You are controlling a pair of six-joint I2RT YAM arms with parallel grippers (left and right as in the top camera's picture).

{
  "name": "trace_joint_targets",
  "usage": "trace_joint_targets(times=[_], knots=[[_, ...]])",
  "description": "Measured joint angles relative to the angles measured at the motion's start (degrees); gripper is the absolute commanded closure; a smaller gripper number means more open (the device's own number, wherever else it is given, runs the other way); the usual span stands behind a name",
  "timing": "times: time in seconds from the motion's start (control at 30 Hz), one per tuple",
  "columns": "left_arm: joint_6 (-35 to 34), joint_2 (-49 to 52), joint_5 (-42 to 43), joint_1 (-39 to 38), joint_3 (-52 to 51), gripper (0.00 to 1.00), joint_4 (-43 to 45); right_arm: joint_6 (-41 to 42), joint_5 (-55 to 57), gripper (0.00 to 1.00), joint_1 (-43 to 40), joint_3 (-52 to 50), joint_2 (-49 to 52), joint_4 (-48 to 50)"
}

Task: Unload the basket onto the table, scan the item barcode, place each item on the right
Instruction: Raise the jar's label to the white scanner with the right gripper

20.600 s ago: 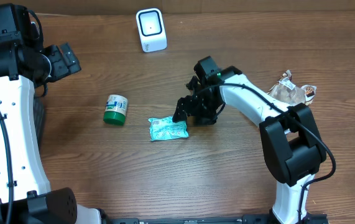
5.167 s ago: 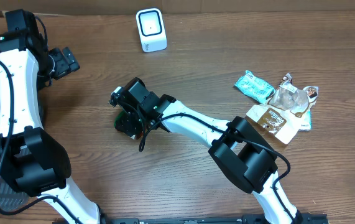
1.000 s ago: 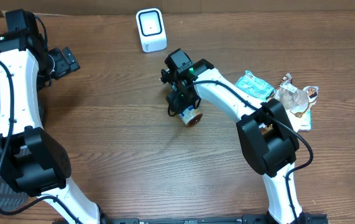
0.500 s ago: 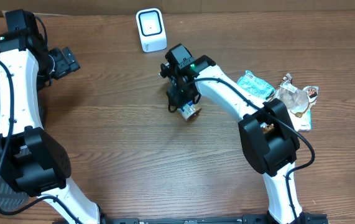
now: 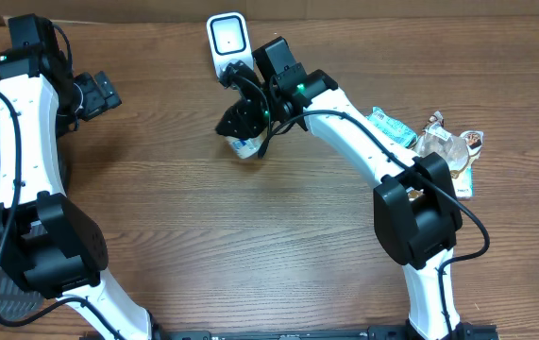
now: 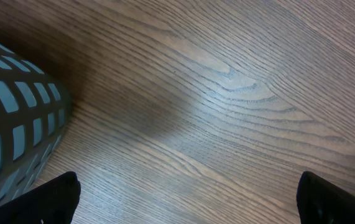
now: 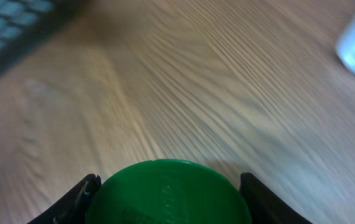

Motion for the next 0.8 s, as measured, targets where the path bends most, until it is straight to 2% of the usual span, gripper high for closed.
trace_joint_targets(times=[0.2,0.53,0.8], knots=[[0.0,0.0,0.0,0.0,0.0,0.00,0.0,-2.8,-7.6,0.96,1.1,-4.6,0.0,10.0],[0.0,0.0,0.0,0.0,0.0,0.00,0.0,-3.5,-9.8,0.96,1.9,-8.2,1.0,24.5],[0.0,0.0,0.0,0.0,0.0,0.00,0.0,-3.7,-10.5,0.96,4.0,-8.2,6.4,28.9]])
